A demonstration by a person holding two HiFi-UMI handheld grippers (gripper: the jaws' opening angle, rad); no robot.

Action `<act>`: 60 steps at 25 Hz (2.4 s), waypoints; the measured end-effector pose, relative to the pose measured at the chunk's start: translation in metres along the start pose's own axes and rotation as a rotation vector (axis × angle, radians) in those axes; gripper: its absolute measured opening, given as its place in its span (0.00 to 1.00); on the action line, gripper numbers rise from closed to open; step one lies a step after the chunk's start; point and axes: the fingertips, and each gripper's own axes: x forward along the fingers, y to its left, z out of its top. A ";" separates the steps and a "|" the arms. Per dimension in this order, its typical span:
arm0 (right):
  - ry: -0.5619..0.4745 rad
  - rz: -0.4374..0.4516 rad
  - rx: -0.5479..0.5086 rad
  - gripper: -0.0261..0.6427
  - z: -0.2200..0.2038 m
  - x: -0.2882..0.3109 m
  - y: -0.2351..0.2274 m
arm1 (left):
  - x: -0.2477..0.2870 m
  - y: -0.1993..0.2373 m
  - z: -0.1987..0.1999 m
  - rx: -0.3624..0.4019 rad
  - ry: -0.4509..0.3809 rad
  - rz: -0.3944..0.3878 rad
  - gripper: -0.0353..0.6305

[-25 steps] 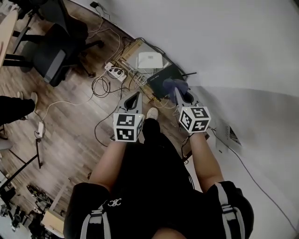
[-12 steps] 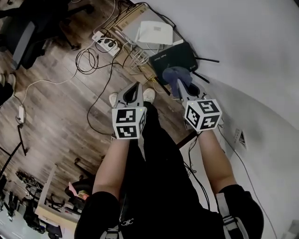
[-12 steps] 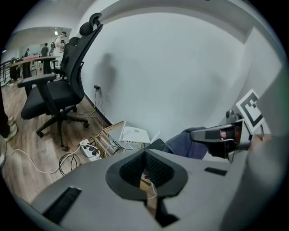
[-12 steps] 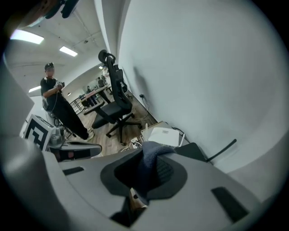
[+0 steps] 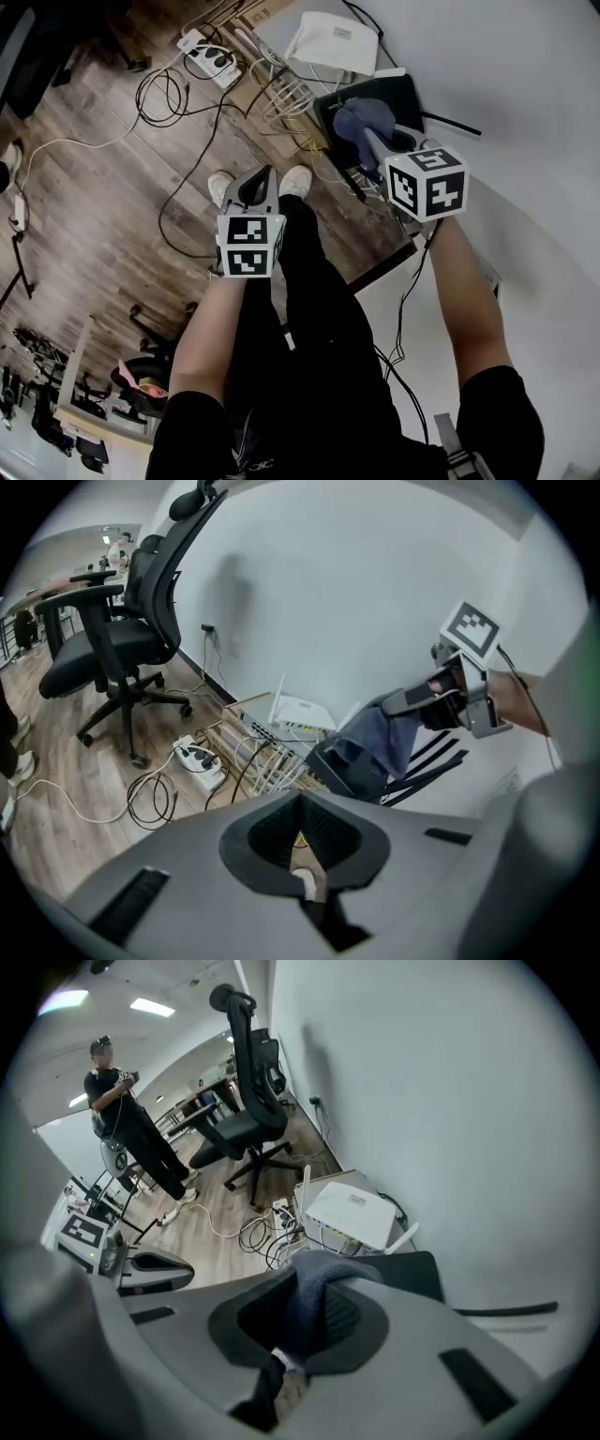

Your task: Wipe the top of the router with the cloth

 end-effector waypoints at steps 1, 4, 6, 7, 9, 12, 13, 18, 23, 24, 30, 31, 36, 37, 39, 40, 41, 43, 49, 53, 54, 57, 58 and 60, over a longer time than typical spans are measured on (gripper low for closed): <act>0.029 0.001 -0.019 0.07 0.001 0.011 -0.001 | 0.002 0.005 -0.004 -0.010 0.011 0.009 0.04; 0.109 0.011 -0.072 0.07 0.001 0.043 -0.002 | 0.003 0.019 -0.008 -0.065 0.025 0.031 0.04; 0.153 0.016 -0.093 0.07 0.002 0.064 -0.004 | 0.001 0.025 -0.007 -0.087 0.026 0.041 0.04; 0.174 0.016 -0.098 0.07 0.003 0.073 -0.006 | -0.001 0.027 -0.007 -0.094 0.028 0.042 0.04; 0.209 0.016 -0.096 0.07 0.001 0.089 -0.011 | -0.002 0.025 -0.009 -0.112 0.040 0.021 0.04; 0.265 0.012 -0.087 0.07 -0.009 0.109 -0.016 | -0.002 0.013 -0.018 -0.128 0.070 -0.039 0.04; 0.283 0.010 -0.092 0.07 -0.013 0.114 -0.017 | -0.002 0.009 -0.022 -0.120 0.078 -0.051 0.04; 0.334 0.058 -0.153 0.07 -0.017 0.123 -0.013 | -0.002 0.000 -0.035 -0.095 0.096 -0.079 0.04; 0.417 0.143 -0.181 0.07 -0.038 0.118 -0.009 | -0.003 -0.004 -0.043 -0.074 0.107 -0.093 0.04; 0.448 0.160 -0.200 0.07 -0.045 0.116 -0.008 | -0.003 -0.003 -0.043 -0.066 0.108 -0.094 0.04; 0.698 0.266 -0.397 0.07 -0.110 0.094 0.006 | -0.008 0.016 -0.044 -0.047 0.116 -0.063 0.04; 0.733 0.275 -0.447 0.07 -0.120 0.091 0.005 | -0.008 0.018 -0.045 -0.045 0.117 -0.059 0.04; 0.755 0.284 -0.476 0.07 -0.131 0.087 -0.003 | -0.011 0.018 -0.049 -0.033 0.125 -0.058 0.04; 0.767 0.268 -0.473 0.07 -0.132 0.086 -0.007 | -0.011 0.016 -0.051 -0.032 0.127 -0.061 0.04; 0.803 0.218 -0.491 0.07 -0.136 0.083 -0.020 | -0.011 0.013 -0.055 -0.030 0.133 -0.066 0.04; 0.817 0.198 -0.495 0.07 -0.137 0.083 -0.026 | -0.011 0.012 -0.057 -0.031 0.138 -0.068 0.04; 0.827 0.184 -0.489 0.07 -0.138 0.082 -0.032 | -0.010 0.011 -0.059 -0.032 0.142 -0.070 0.04; 0.842 0.163 -0.463 0.07 -0.140 0.081 -0.044 | -0.007 0.007 -0.062 -0.030 0.148 -0.074 0.04; 0.867 0.126 -0.374 0.07 -0.138 0.076 -0.076 | -0.005 0.006 -0.055 -0.045 0.128 -0.064 0.04; 0.861 0.104 -0.308 0.07 -0.135 0.073 -0.094 | -0.002 0.001 -0.048 -0.056 0.115 -0.072 0.04; 0.859 0.093 -0.302 0.07 -0.134 0.073 -0.099 | -0.002 0.001 -0.047 -0.057 0.113 -0.072 0.04; 0.868 0.045 -0.315 0.07 -0.134 0.071 -0.115 | -0.001 0.003 -0.044 -0.069 0.107 -0.071 0.04; 0.876 0.024 -0.322 0.07 -0.134 0.070 -0.121 | -0.001 0.004 -0.043 -0.070 0.105 -0.071 0.04; 0.898 -0.015 -0.334 0.07 -0.135 0.066 -0.133 | -0.002 0.006 -0.043 -0.070 0.105 -0.074 0.04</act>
